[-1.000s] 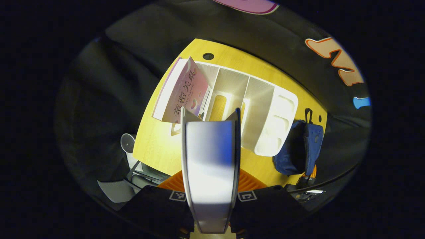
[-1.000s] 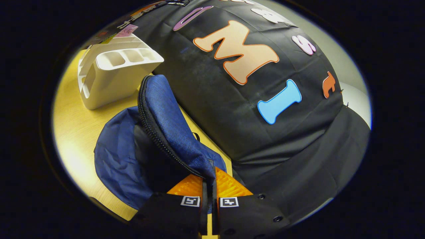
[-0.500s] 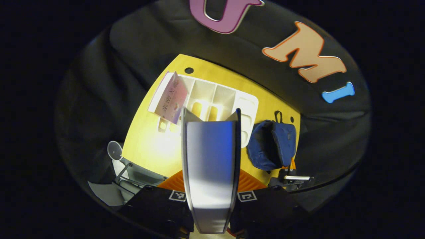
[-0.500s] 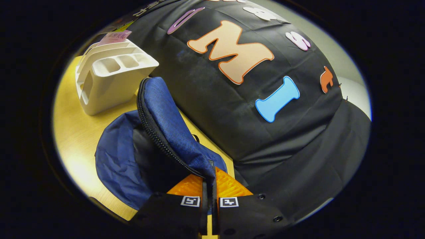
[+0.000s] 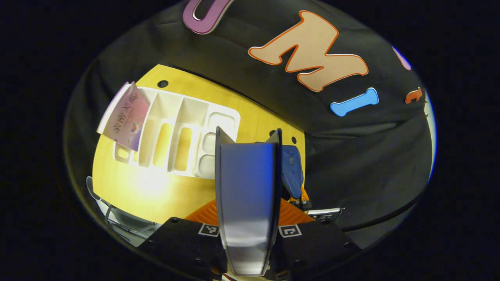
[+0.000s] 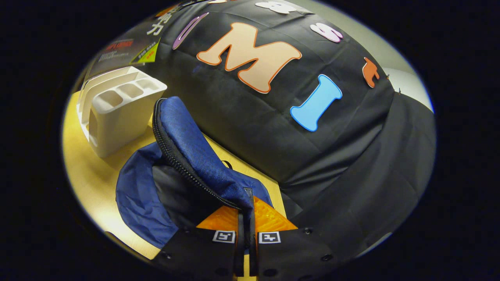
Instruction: Open the schoolbag, grab two books from the bookshelf and put them into the schoolbag.
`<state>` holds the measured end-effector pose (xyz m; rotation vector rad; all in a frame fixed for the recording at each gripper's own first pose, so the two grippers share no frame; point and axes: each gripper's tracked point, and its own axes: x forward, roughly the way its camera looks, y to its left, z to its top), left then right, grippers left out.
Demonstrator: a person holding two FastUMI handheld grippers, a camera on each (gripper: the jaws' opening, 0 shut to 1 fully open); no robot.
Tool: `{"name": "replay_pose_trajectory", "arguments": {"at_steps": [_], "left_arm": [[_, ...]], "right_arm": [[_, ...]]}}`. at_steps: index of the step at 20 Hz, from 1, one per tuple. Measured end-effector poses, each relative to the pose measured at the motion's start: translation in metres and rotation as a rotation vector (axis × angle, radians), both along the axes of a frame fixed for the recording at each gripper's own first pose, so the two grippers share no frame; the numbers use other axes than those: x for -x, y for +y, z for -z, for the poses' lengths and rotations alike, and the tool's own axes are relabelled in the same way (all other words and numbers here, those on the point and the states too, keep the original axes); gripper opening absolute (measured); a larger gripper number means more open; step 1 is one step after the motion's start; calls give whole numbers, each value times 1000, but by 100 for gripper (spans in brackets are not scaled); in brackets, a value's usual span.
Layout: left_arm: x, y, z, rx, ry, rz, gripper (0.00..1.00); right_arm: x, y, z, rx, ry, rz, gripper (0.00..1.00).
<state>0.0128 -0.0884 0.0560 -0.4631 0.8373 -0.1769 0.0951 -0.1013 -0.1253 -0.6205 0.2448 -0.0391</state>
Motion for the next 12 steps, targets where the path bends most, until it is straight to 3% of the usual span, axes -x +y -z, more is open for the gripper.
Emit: {"name": "replay_pose_trajectory", "arguments": {"at_steps": [7, 12], "left_arm": [[-54, -59, 77, 68, -39, 52, 39], [-86, -107, 123, 181, -50, 90, 39]], "right_arm": [[-4, -5, -5, -99, -4, -5, 8], [-5, -13, -10, -200, -7, 10, 8]]}}
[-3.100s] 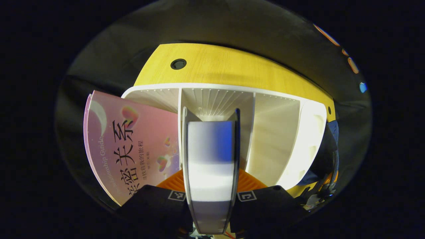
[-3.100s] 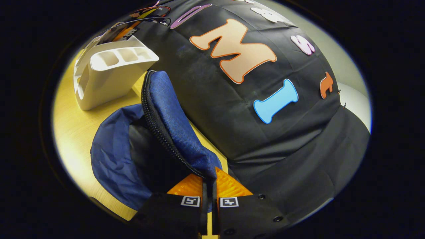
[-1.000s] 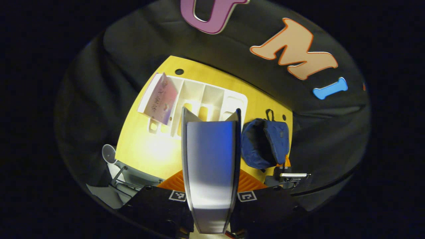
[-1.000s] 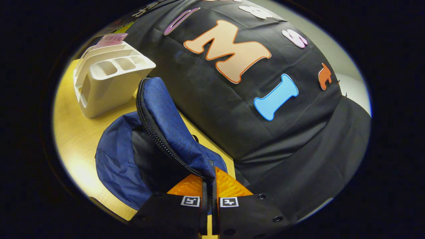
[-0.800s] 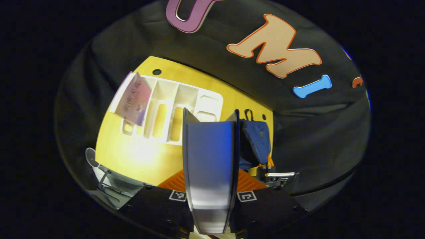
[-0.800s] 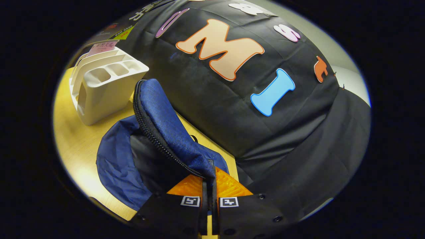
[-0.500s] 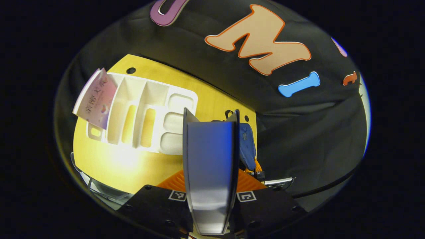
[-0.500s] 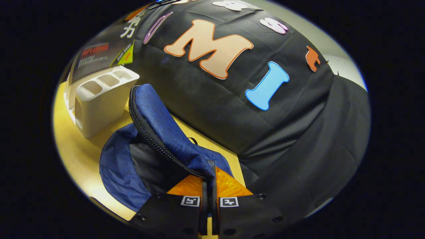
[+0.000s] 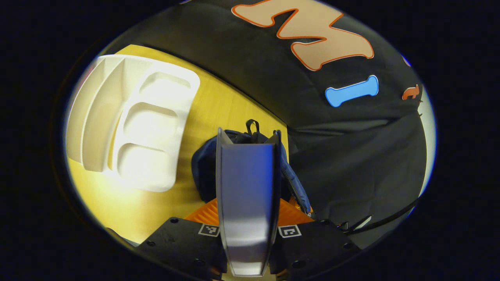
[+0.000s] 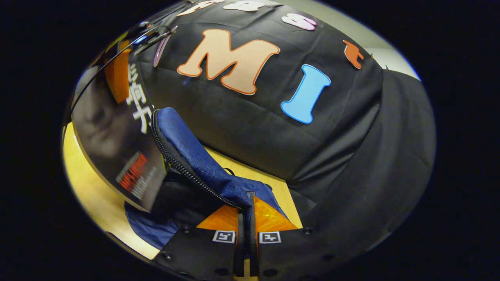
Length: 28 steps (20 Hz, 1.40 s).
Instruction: Open the schoolbag, grab two books from the bookshelf and put them into the schoolbag.
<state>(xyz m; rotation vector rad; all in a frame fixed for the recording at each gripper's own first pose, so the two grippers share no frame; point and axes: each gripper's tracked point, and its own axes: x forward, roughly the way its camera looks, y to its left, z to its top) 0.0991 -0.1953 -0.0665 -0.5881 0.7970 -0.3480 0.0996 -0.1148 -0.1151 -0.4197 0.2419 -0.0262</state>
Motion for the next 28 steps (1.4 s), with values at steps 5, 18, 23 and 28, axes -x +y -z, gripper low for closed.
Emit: {"name": "replay_pose_trajectory", "arguments": {"at_steps": [5, 18, 23, 28], "left_arm": [[-28, -47, 32, 85, -53, 30, 39], [-85, -115, 112, 256, -104, 44, 37], [-105, -130, 129, 364, -84, 27, 37], [-119, -121, 148, 324, -52, -34, 40]], "right_arm": [[0, 1, -4, -54, -21, -14, 9], [6, 4, -10, -117, -37, -51, 10], [10, 3, -7, -116, -30, -62, 10], [10, 2, -2, -114, -22, -68, 11]]}}
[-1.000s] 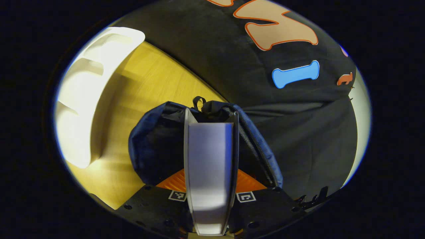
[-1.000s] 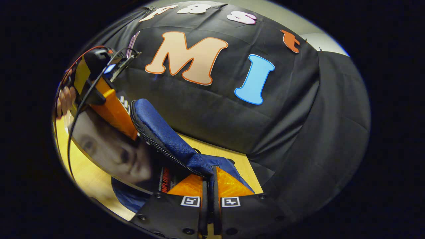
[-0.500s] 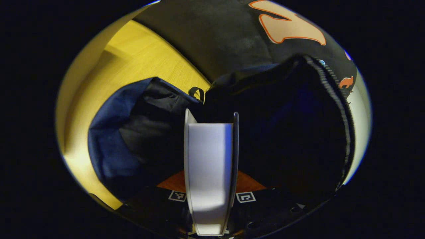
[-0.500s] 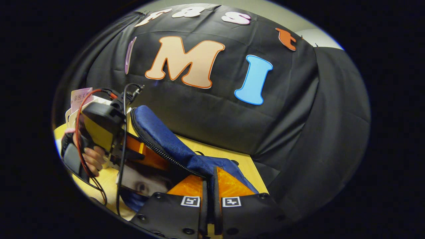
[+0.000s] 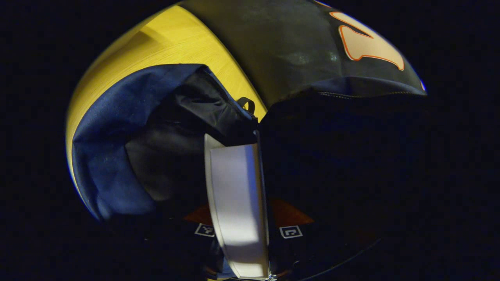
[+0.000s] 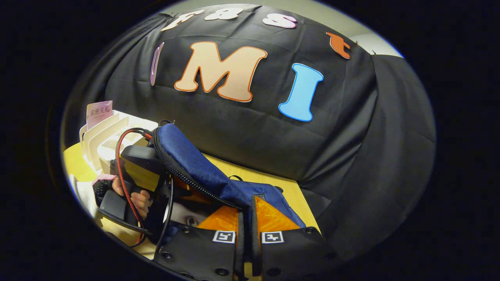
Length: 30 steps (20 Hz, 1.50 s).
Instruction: Open the schoolbag, grab two books from the bookshelf and put them into the schoolbag.
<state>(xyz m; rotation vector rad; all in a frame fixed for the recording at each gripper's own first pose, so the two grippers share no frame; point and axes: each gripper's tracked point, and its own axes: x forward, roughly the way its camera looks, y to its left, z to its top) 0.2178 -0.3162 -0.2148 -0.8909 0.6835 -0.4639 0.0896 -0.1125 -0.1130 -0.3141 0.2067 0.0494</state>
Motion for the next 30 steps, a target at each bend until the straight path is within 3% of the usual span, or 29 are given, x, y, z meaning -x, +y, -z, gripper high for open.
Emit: {"name": "replay_pose_trajectory", "arguments": {"at_steps": [2, 5, 8, 13, 16, 21, 27, 30], "left_arm": [[4, 6, 9, -44, 19, -13, 41], [20, 15, 17, -139, 37, 6, 56], [39, 25, 20, -224, 39, 22, 96], [76, 45, 18, -305, 91, 16, 96], [97, 67, 4, -373, 61, 12, 96], [134, 82, -29, -486, 19, 82, 96], [163, 133, -83, -641, -29, 153, 95], [171, 172, -119, -695, -43, 147, 94]], "right_arm": [[1, -1, 0, 2, 1, -4, 10], [-1, -2, 3, 0, 7, -6, 10], [-1, -1, 5, 6, 15, -13, 10], [2, 2, 10, 21, 24, -36, 10], [3, 4, 13, 27, 30, -42, 10], [6, 6, 16, 47, 33, -37, 10], [10, 4, 19, 70, 44, 23, 10], [12, 7, 21, 83, 50, 74, 10]]}}
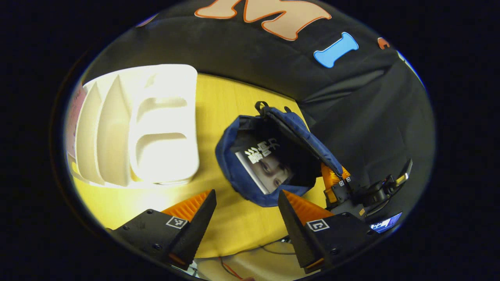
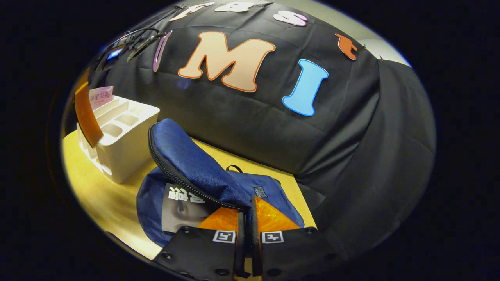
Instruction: Open the schoolbag, grab two books from the bookshelf and put them into the schoolbag.
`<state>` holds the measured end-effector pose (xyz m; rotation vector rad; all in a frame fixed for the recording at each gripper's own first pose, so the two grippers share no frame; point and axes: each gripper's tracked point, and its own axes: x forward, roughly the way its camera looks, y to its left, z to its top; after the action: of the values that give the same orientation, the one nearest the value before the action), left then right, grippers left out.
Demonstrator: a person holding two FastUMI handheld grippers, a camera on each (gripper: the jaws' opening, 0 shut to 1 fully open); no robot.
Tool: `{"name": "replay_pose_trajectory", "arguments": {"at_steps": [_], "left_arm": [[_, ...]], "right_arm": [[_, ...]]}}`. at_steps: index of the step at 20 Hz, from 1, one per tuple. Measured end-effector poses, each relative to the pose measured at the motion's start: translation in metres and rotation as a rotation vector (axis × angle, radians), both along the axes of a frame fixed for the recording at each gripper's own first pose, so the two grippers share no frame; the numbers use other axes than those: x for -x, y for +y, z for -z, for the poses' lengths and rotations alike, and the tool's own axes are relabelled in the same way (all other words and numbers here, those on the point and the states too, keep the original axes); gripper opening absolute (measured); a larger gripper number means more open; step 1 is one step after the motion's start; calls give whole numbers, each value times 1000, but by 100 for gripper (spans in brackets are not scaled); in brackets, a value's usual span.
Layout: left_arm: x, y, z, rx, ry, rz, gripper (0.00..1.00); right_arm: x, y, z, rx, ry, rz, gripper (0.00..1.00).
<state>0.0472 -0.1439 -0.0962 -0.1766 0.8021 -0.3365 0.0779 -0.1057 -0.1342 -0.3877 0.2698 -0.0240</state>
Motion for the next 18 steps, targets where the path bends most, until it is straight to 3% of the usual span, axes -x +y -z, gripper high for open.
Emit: {"name": "replay_pose_trajectory", "arguments": {"at_steps": [7, 8, 9, 18], "left_arm": [[20, 101, -69, -85, -25, -96, 94], [24, 114, -78, -90, -20, -116, 99], [28, 130, -87, -100, -16, -141, 93], [30, 283, -148, -240, -16, -358, 91]], "right_arm": [[3, 8, 10, 33, 6, 70, 11], [2, 9, 11, 39, 7, 75, 11], [2, 11, 12, 42, 7, 80, 11], [4, 21, 26, 86, 25, 119, 13]]}}
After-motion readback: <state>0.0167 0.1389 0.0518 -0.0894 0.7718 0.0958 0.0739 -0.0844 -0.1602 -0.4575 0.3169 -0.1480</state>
